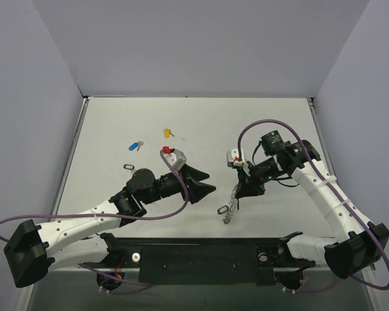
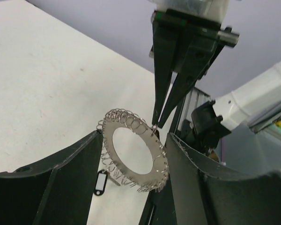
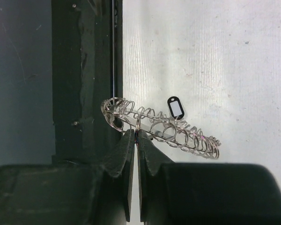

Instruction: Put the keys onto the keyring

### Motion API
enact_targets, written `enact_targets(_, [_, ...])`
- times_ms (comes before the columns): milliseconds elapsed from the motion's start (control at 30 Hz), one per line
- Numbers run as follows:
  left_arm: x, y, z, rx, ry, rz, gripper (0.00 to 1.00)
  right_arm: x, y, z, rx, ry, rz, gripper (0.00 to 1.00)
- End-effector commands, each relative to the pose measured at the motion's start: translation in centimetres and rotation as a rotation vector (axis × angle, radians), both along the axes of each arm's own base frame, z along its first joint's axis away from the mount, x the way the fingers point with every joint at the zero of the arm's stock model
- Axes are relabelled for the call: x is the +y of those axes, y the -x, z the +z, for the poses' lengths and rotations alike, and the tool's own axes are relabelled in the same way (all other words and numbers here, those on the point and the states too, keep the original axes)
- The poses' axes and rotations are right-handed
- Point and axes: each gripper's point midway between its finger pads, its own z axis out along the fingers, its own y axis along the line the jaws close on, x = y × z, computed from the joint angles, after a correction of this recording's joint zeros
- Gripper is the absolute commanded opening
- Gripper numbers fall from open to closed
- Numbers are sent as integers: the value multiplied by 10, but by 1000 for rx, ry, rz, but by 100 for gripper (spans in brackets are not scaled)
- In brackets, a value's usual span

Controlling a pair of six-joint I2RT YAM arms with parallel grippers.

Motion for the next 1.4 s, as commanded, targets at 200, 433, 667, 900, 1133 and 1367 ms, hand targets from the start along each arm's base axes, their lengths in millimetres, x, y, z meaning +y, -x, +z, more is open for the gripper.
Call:
enact_targets(200, [-54,32,8,-323,-22,-275,64,-3,17,10,-4,-17,94,0])
enact_targets(433, [-77,38,-4,-332,-16,-328,55,-2,19,7,6,-25,98,0])
enact_targets(667, [-88,41,-21,-306,-57,-334,47,-1,20,7,9,-35,102,0])
enact_targets(900, [-90,34,-25,-318,-94,-300,43,0,21,8,9,-44,101,0])
enact_targets(1133, [-94,36,-26,-302,-95,-312,28,0,22,7,13,-45,103,0])
enact_targets(1367, [-95,37,-33,-288,-113,-312,27,0,23,8,9,-50,103,0])
